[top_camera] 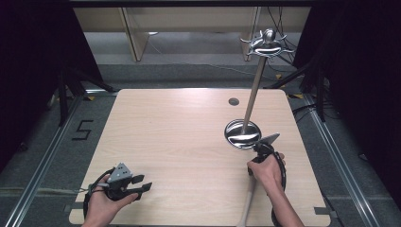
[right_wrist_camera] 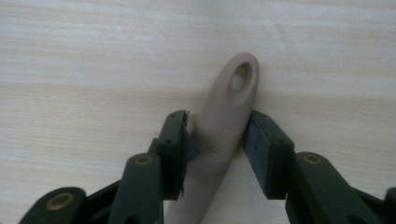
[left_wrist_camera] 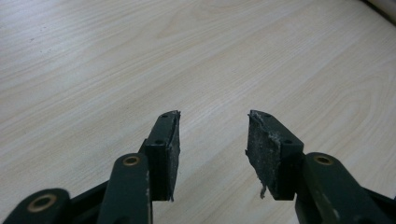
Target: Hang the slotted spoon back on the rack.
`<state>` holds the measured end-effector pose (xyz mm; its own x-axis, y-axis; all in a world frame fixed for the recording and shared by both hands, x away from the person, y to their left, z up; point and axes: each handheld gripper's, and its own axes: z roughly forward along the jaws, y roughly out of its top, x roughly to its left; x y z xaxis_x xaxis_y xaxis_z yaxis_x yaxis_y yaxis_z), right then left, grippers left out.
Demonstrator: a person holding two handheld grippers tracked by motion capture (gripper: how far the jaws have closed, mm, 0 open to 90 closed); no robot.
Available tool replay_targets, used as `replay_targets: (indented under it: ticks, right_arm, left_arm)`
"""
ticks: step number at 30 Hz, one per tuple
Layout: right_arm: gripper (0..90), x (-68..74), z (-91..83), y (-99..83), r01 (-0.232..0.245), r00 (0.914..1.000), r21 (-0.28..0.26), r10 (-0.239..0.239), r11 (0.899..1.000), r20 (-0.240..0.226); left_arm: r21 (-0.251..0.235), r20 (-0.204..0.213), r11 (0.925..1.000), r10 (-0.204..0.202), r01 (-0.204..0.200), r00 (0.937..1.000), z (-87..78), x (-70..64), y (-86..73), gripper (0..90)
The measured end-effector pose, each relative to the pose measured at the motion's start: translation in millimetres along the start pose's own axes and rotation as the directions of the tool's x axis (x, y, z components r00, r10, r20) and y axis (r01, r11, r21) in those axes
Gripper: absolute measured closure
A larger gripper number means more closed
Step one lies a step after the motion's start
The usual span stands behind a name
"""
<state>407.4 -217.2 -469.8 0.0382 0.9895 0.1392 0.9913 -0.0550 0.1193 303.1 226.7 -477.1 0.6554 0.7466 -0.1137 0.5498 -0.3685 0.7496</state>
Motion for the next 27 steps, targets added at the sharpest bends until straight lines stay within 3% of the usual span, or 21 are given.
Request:
replay_targets:
  ticks: [1,2,3,4,6,7,8,9,13,15,17,19,21,22,24,27]
  right_arm:
    - [62.8,0.1,-0.8,0.2,0.010,1.0000,-0.010,-0.010,1.000,0.001]
    - [63.5,1.8,-1.0,0.3,-0.012,0.9999,-0.023,0.012,1.000,-0.008]
    - [64.2,1.2,-2.8,1.1,0.014,0.9999,-0.015,-0.014,1.000,-0.005]
    - [64.8,1.7,-3.6,1.9,0.011,0.9999,-0.016,-0.010,1.000,0.003]
    - [65.7,-0.7,-5.2,2.6,0.032,0.9991,-0.024,-0.033,0.999,-0.026]
    - [66.1,1.3,-7.6,2.9,0.019,0.9998,-0.018,-0.020,1.000,-0.007]
    - [66.6,0.2,-7.9,2.7,0.031,0.9994,-0.028,-0.031,0.999,-0.016]
    - [66.9,2.1,-8.2,1.6,0.013,0.9997,-0.051,-0.014,0.999,-0.022]
    - [67.7,2.4,-13.3,-0.5,0.018,0.9987,-0.062,-0.021,0.998,-0.046]
    - [67.8,-0.6,-13.2,-1.4,0.073,0.9956,-0.114,-0.079,0.991,-0.051]
    - [68.0,1.2,-16.8,-1.8,0.044,0.9962,-0.083,-0.050,0.996,-0.071]
    - [68.0,2.1,-17.8,-2.8,0.030,0.9951,-0.112,-0.041,0.993,-0.090]
    - [68.0,0.1,-20.3,-2.6,0.051,0.9937,-0.102,-0.061,0.994,-0.094]
    - [68.0,-3.7,-18.5,-2.1,0.101,0.9895,-0.145,-0.115,0.984,-0.089]
    - [68.0,-0.6,-22.9,-4.2,0.049,0.9931,-0.115,-0.060,0.992,-0.100]
    - [67.9,-4.7,-20.9,-4.8,0.076,0.9930,-0.141,-0.088,0.987,-0.079]
  left_arm:
    - [0.000,0.000,1.0000,0.000,0.000,1.0000,0.0,0.0,-0.1,53.3]
    - [0.000,0.000,1.0000,0.000,0.000,1.0000,0.0,0.0,-0.1,53.3]
    - [0.000,0.000,1.0000,0.000,0.000,1.0000,0.0,0.0,-0.1,53.4]
    - [0.000,0.000,1.0000,0.000,0.000,1.0000,-0.1,0.0,-0.1,53.4]
    - [-0.011,-0.007,0.9999,-0.001,0.001,1.0000,0.6,-0.4,-0.4,53.4]
    - [-0.011,-0.007,0.9999,-0.001,0.001,1.0000,0.5,-0.4,-0.4,53.4]
    - [-0.011,-0.007,0.9999,0.000,0.000,1.0000,0.4,-0.5,-0.4,53.4]
    - [-0.011,-0.006,0.9999,0.000,0.000,1.0000,0.4,-0.5,-0.4,53.4]
    - [0.001,0.006,1.0000,-0.001,0.001,1.0000,0.0,-0.3,-0.1,53.5]
    - [-0.009,0.000,1.0000,-0.001,0.001,1.0000,0.7,-0.8,-0.4,53.5]
    - [0.004,0.008,1.0000,0.002,-0.002,1.0000,-0.2,-0.4,0.1,53.5]
    - [0.003,0.008,1.0000,0.003,-0.003,1.0000,-0.2,-0.4,0.1,53.5]
    - [0.000,0.006,1.0000,0.002,-0.002,1.0000,0.3,-0.4,-0.2,53.5]
    - [-0.005,0.003,1.0000,0.002,-0.002,1.0000,0.9,-0.6,-0.5,53.6]
    - [-0.010,0.004,0.9999,-0.003,0.003,1.0000,1.5,-1.2,-0.6,53.7]
    - [0.005,0.013,1.0000,-0.007,0.007,0.9999,0.3,-1.3,-0.1,53.7]
